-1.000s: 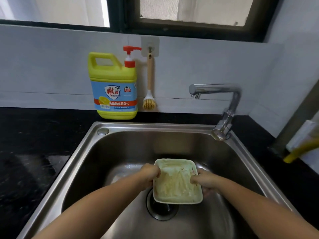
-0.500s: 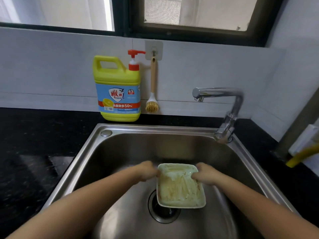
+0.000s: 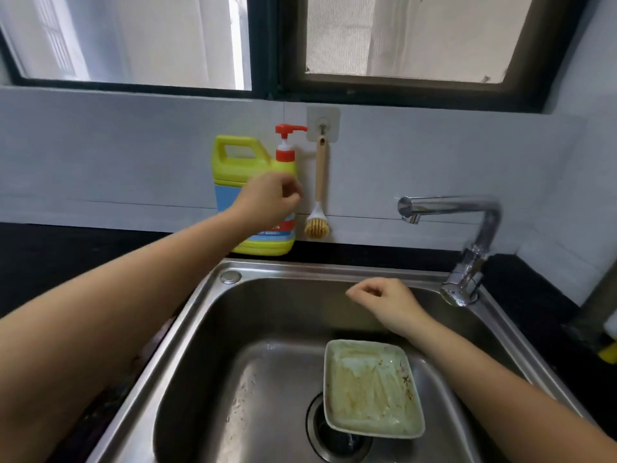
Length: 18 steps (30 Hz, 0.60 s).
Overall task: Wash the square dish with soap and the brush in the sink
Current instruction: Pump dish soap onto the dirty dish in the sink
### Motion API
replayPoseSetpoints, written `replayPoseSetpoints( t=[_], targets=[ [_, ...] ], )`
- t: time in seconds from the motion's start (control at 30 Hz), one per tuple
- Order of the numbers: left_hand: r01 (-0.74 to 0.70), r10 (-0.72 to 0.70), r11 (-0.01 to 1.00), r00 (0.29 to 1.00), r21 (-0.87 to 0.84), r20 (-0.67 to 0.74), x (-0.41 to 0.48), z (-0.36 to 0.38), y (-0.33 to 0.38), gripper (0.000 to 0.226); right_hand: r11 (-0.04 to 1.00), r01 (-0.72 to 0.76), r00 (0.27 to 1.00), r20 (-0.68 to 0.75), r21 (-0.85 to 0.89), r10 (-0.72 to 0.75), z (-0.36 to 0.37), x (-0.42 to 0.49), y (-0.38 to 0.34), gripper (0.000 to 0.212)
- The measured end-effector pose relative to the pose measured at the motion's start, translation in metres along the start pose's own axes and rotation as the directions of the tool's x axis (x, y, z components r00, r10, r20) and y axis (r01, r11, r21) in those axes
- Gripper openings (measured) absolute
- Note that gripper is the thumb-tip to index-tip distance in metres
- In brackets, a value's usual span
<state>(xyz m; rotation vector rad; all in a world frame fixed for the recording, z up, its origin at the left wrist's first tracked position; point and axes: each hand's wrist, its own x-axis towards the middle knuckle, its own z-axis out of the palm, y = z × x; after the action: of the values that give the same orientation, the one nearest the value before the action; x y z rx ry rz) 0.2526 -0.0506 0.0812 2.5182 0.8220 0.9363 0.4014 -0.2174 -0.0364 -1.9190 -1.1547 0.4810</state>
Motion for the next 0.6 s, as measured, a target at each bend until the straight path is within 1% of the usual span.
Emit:
replayPoseSetpoints(
  t=[0.07,0.1,0.17,0.2,0.27,0.33,0.4,0.53,0.6],
  targets=[
    [-0.003,0.015,0.997,0.987,0.079,-0.158,0.018,-0.012,-0.005,0.025,1.0,-0.007,1.0,-0.008,0.016,0.007,0.002,0.002,-0.002,0.013],
    [0.018,0.013,0.99,0.974,0.137,-0.226,0.026,-0.018,-0.009,0.028,1.0,-0.009,1.0,-0.008,0.021,0.009,0.003,0.003,-0.002,0.013],
    [0.116,-0.031,0.958,0.951,0.261,-0.307,0.039,-0.026,-0.017,0.037,1.0,-0.009,1.0,0.014,0.021,0.009,0.004,0.004,-0.003,0.015],
    [0.175,-0.072,0.929,0.95,0.327,-0.304,0.045,-0.03,-0.023,0.044,1.0,-0.004,1.0,0.026,0.02,0.003,0.005,0.003,-0.003,0.016],
    [0.255,-0.167,0.863,0.959,0.437,-0.229,0.056,-0.033,-0.034,0.055,1.0,0.011,0.999,0.037,0.013,-0.011,0.005,0.004,-0.002,0.018],
    [0.273,-0.226,0.834,0.962,0.48,-0.154,0.061,-0.034,-0.04,0.058,1.0,0.015,0.999,0.043,0.008,-0.015,0.003,0.003,-0.003,0.019],
    [0.255,-0.203,0.833,0.966,0.491,-0.158,0.061,-0.037,-0.043,0.057,1.0,0.013,0.998,0.054,0.005,-0.013,0.003,0.002,-0.004,0.019],
    [0.199,-0.081,0.776,0.973,0.599,-0.218,0.055,-0.05,-0.04,0.045,1.0,0.001,0.998,0.056,-0.003,-0.001,0.001,0.0,-0.006,0.021],
    [0.172,-0.044,0.77,0.975,0.615,-0.218,0.048,-0.058,-0.039,0.042,1.0,-0.003,0.998,0.056,0.004,0.002,0.001,-0.002,-0.009,0.022]
  ],
)
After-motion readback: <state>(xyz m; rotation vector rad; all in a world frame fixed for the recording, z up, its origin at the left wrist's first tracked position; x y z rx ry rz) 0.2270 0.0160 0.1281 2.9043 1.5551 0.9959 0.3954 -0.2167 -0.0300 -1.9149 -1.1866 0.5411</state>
